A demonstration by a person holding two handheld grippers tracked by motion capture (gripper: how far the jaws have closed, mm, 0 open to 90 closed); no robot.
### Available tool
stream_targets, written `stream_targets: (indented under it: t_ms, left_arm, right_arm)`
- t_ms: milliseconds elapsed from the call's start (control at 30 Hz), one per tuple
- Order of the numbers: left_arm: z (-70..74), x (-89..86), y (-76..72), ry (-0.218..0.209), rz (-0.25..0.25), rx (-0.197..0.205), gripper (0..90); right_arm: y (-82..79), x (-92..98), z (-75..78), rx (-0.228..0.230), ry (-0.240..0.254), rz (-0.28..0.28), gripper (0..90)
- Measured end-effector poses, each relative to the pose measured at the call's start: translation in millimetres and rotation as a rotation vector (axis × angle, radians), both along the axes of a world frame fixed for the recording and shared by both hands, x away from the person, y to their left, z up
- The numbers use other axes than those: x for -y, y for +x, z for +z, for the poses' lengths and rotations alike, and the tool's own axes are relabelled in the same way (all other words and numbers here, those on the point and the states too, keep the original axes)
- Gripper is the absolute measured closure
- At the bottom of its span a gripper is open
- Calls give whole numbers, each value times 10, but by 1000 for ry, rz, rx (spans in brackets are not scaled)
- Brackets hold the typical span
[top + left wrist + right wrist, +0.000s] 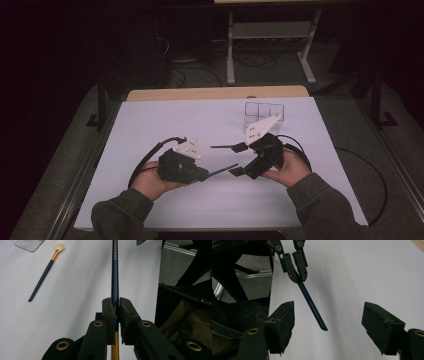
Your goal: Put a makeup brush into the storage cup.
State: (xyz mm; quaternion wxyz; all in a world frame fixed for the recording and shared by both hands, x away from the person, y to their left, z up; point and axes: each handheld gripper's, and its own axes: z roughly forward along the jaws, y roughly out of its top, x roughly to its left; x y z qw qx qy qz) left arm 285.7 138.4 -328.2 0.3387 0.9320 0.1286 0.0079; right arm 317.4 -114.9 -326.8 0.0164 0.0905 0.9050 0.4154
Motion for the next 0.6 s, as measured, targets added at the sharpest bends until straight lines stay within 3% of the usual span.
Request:
stream_targets:
  t_ms: [400,600]
  left_arm:
    - [7,71,16,21,-23,10,833]
    - [-2,130,17,27,-37,6,834]
  right_arm:
    - [-3,-90,-12,-12,-41,50,311]
    - [-12,-116,-20,-23,-77,90,391]
